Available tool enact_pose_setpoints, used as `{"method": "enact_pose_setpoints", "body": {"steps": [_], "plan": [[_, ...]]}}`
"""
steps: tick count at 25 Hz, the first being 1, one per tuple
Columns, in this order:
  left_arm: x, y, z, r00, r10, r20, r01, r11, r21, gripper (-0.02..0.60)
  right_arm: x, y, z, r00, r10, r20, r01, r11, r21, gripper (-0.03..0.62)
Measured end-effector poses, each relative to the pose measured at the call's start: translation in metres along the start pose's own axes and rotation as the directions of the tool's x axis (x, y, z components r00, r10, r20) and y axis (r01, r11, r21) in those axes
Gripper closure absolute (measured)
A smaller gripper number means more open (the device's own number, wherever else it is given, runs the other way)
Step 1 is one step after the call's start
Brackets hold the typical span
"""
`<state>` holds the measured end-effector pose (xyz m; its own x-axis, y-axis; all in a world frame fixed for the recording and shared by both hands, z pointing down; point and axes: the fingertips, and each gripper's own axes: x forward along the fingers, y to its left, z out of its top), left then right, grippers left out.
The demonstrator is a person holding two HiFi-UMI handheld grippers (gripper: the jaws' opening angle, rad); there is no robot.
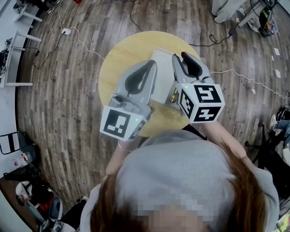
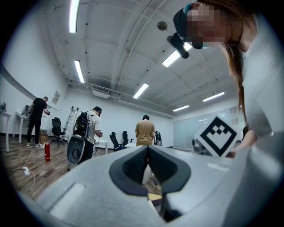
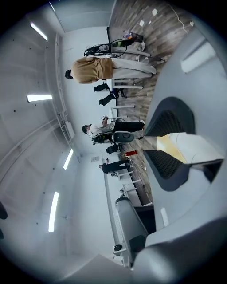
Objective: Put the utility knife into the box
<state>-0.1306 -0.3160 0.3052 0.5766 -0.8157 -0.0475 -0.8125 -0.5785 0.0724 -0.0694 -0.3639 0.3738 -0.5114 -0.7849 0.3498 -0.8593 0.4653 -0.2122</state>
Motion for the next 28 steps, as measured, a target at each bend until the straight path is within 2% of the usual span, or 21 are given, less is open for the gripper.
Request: {"method": "enact_pose_setpoints", "body": {"steps": [7,11,16,22,28], "plan": [[-0.001,0.000,0.000,1.000,0.031,0.007,-0.031,1.000,0.003,0.578,-0.009,0.008,0.021,0.997,0.018,0.069,-0.015,0.999,-0.041,0.600],[0.001,-0.003,0.003,0.999,0.041,0.011,-0.041,0.999,0.010,0.578,-0.016,0.014,0.032,0.995,0.040,0.096,-0.033,0.997,-0.076,0.591],[-0.001,-0.005,0.003,0.997,0.071,0.010,-0.071,0.997,0.016,0.578,-0.016,0.027,0.034,0.989,0.109,0.099,-0.101,0.992,-0.080,0.591],[-0.006,-0.005,-0.002,0.992,0.123,-0.001,-0.123,0.992,0.017,0.578,-0.017,0.040,0.027,0.978,0.188,0.093,-0.177,0.978,-0.113,0.591],[-0.015,-0.009,0.001,0.985,0.169,0.026,-0.169,0.985,0.039,0.578,-0.019,0.046,0.022,0.966,0.240,0.096,-0.228,0.966,-0.123,0.592]]}}
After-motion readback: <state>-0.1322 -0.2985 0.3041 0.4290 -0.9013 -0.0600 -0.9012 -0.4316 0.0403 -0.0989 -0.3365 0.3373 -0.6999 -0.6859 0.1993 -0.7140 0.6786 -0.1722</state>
